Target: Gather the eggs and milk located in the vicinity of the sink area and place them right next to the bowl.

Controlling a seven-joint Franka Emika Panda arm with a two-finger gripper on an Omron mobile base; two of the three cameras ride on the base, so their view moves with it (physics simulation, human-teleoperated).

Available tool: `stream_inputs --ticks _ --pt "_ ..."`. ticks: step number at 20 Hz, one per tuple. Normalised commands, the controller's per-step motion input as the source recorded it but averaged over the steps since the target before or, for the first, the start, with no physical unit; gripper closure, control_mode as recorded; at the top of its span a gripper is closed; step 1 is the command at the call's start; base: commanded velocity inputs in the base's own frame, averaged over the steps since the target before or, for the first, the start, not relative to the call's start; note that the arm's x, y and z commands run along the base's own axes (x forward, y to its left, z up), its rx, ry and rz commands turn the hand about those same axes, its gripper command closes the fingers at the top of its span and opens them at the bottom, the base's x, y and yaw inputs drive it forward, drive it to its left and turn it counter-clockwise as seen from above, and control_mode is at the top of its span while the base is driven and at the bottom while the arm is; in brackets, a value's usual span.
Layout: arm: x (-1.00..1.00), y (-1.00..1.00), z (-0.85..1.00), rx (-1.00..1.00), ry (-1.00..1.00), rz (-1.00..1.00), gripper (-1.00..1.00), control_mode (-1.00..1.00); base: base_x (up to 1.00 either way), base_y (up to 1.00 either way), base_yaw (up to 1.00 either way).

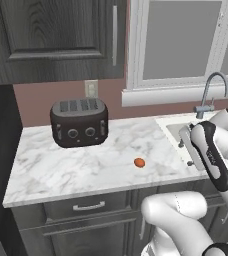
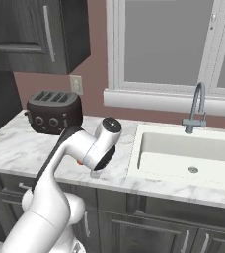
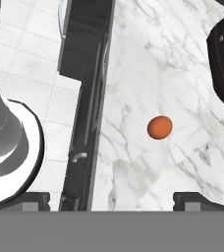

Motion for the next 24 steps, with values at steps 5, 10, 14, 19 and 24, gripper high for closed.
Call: stream_inputs --ticks 5,10,14,19,24 --pt "0.0 0.0 0.0 0.0 0.0 0.0 -1.0 1.0 0.25 0.29 0.05" --pt "0.04 0.0 -0.04 0.0 0.0 0.0 -1.0 -1.0 0.04 0.02 0.01" --pt "0.0 0.0 0.0 0.0 0.0 0.0 -1.0 -1.0 0.0 0.0 0.0" --pt "0.01 0.0 0.0 0.0 0.0 0.0 -1.0 -1.0 0.0 0.0 0.0" --pt "0.07 0.14 -0.07 0.0 0.0 0.0 -1.0 -1.0 0.0 0.0 0.0"
